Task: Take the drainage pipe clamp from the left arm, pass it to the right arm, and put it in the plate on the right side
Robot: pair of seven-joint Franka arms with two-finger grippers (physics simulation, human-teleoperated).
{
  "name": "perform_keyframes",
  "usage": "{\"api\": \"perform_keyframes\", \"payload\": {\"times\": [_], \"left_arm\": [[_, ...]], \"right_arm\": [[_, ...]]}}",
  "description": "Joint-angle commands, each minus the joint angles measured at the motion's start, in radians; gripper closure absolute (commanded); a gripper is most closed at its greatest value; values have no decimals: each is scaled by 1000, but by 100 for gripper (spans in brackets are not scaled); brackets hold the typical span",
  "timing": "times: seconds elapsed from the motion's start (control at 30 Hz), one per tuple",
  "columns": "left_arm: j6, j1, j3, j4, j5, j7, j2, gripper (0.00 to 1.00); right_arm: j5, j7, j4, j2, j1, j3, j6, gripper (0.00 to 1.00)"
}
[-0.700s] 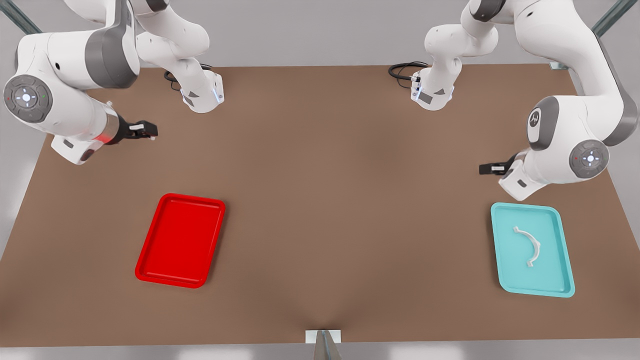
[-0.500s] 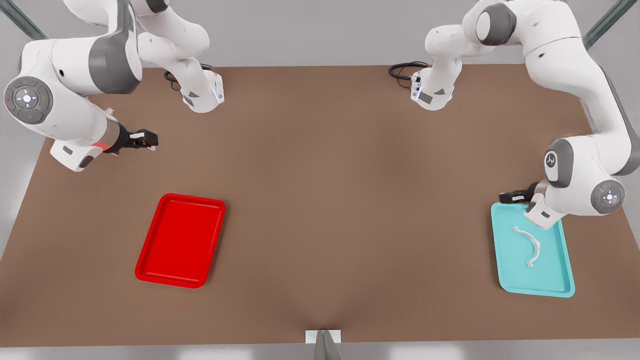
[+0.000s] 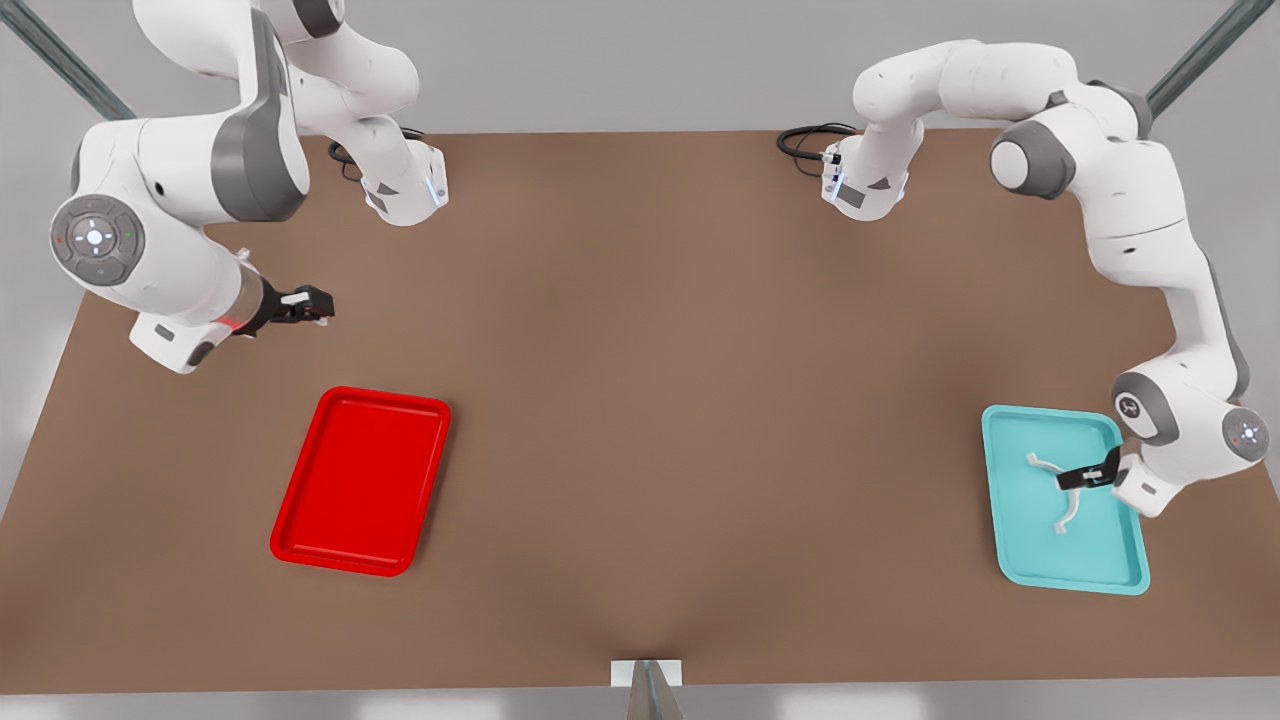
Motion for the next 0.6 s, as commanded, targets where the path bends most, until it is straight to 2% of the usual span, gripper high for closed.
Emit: {"api": "perform_keyframes", "payload": {"times": [0.0, 0.57], "left_arm": [[99, -7, -2, 16, -62, 759, 10, 0], [168, -33, 21, 88, -64, 729, 140, 0]], "right_arm": [[2, -15, -1, 0, 0, 1, 3, 0], [8, -12, -15, 12, 6, 6, 0, 0]]}}
